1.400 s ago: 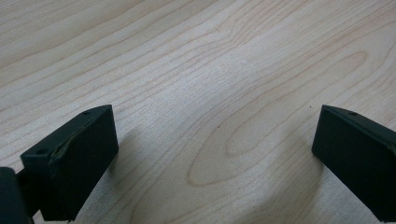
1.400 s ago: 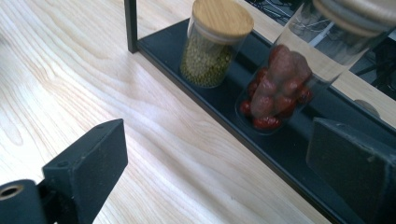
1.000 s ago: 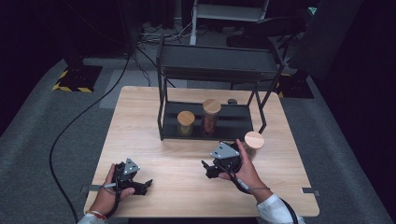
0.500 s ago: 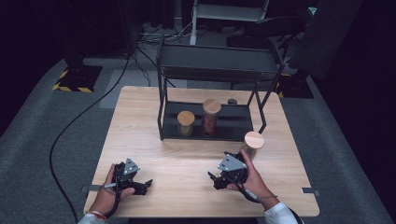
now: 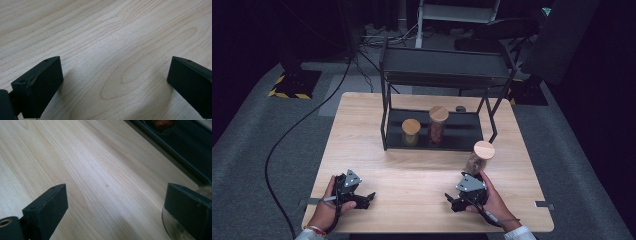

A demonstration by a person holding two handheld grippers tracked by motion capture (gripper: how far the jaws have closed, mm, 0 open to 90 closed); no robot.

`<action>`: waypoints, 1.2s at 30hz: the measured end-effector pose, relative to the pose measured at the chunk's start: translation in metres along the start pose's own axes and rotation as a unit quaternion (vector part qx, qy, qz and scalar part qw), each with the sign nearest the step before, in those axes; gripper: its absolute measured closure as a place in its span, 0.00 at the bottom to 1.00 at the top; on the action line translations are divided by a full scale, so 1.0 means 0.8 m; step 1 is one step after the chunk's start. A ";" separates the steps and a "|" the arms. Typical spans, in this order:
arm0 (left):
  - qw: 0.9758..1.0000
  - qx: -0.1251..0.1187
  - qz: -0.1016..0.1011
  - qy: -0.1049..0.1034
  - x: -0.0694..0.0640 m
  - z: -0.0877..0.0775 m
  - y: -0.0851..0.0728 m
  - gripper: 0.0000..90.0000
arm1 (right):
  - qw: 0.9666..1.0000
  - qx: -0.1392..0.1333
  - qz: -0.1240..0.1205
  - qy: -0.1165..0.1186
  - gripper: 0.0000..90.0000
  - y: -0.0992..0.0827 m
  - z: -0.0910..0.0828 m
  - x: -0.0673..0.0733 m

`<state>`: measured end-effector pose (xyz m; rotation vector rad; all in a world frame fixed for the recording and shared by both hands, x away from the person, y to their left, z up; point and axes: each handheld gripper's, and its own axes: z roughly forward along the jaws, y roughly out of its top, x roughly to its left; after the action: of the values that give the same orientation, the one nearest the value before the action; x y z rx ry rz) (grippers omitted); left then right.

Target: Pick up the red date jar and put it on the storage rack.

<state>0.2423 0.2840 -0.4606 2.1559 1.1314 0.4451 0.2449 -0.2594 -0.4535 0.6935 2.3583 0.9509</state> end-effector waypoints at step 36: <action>1.000 0.000 0.000 0.000 0.000 0.000 0.000 0.00 | 0.994 0.022 0.107 0.025 0.01 -0.094 -0.041 -0.088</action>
<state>0.2424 0.2840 -0.4605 2.1561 1.1314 0.4445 0.2574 -0.3657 -0.4695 0.9653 2.3895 1.0170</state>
